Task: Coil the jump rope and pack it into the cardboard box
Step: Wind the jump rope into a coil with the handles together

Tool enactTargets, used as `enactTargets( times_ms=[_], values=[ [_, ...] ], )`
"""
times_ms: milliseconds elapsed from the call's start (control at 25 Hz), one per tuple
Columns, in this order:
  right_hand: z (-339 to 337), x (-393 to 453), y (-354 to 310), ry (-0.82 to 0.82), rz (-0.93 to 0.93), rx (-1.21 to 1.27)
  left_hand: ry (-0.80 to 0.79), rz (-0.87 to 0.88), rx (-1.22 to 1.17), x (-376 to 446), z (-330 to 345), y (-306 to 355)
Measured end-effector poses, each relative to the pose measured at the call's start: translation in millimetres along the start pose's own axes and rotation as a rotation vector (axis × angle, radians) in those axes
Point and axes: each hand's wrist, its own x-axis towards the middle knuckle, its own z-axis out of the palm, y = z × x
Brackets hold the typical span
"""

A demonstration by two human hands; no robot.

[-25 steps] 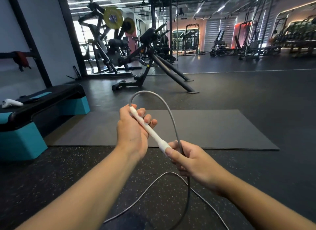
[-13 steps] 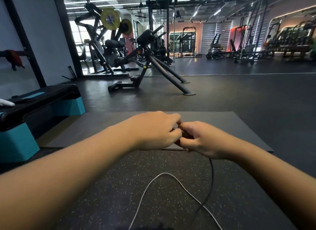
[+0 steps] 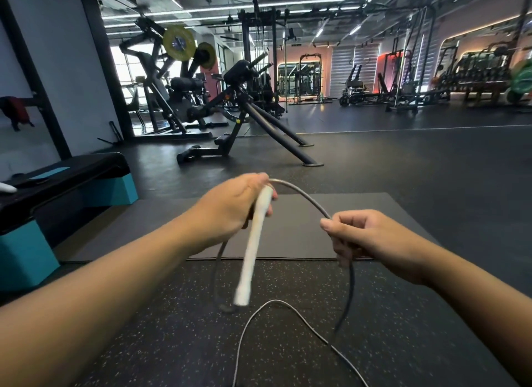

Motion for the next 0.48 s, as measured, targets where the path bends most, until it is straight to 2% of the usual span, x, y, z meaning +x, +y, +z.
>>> enactTargets(
  times_ms=[80, 160, 280, 480],
  values=[
    [3, -1, 6, -0.017, 0.023, 0.078, 0.194, -0.108, -0.395, 6, -2, -4],
    [11, 3, 10, -0.019, 0.024, 0.19, 0.364, -0.147, -0.571, 12, 0, -4],
    [31, 10, 10, -0.005, -0.056, 0.273, 0.544, -0.196, -0.666, 14, 8, -4],
    [44, 16, 5, 0.068, -0.12, 0.117, 0.67, -0.266, -0.701, 5, 12, -11]
  ],
)
